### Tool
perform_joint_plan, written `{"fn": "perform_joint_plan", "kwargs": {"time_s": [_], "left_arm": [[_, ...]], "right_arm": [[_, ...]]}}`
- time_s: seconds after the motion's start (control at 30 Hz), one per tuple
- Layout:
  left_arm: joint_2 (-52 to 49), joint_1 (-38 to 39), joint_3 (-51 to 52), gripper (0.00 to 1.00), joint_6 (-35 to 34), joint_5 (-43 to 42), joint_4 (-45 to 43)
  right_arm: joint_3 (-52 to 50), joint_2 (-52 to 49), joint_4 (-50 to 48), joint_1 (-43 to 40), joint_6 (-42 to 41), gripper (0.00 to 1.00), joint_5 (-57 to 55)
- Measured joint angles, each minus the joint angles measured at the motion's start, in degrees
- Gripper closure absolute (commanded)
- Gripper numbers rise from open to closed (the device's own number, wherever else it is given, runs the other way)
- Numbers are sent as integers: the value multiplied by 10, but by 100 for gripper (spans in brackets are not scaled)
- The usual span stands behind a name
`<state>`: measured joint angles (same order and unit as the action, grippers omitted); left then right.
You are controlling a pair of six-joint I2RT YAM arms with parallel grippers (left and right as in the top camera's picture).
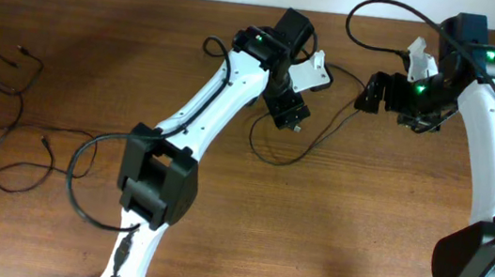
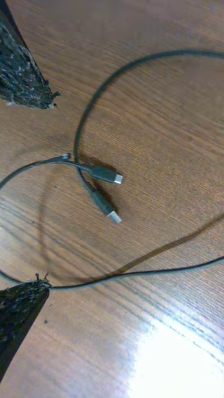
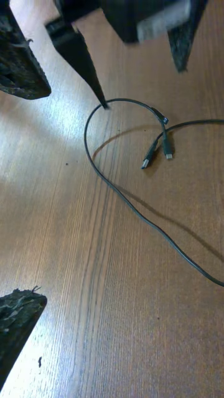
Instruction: Untangle cables
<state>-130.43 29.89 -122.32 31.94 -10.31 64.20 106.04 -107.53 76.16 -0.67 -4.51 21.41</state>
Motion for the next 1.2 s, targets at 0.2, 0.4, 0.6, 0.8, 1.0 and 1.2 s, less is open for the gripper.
{"fn": "perform_joint_plan", "kwargs": {"time_s": [0.2, 0.4, 0.6, 0.8, 1.0, 1.2], "left_arm": [[-79, 0, 0, 11, 2, 6, -27], [-90, 0, 0, 13, 2, 7, -48], [-115, 0, 0, 16, 2, 17, -45], [-119, 0, -2, 30, 8, 26, -31], [-119, 0, -5, 58, 11, 28, 11], [-119, 1, -5, 70, 10, 28, 37]], "right_arm": [[0, 0, 1, 0, 0, 1, 0], [0, 0, 1, 0, 0, 1, 0], [0, 0, 2, 0, 0, 1, -6], [0, 0, 4, 0, 0, 1, -14], [0, 0, 4, 0, 0, 1, -21], [0, 0, 6, 0, 0, 1, -24]]}}
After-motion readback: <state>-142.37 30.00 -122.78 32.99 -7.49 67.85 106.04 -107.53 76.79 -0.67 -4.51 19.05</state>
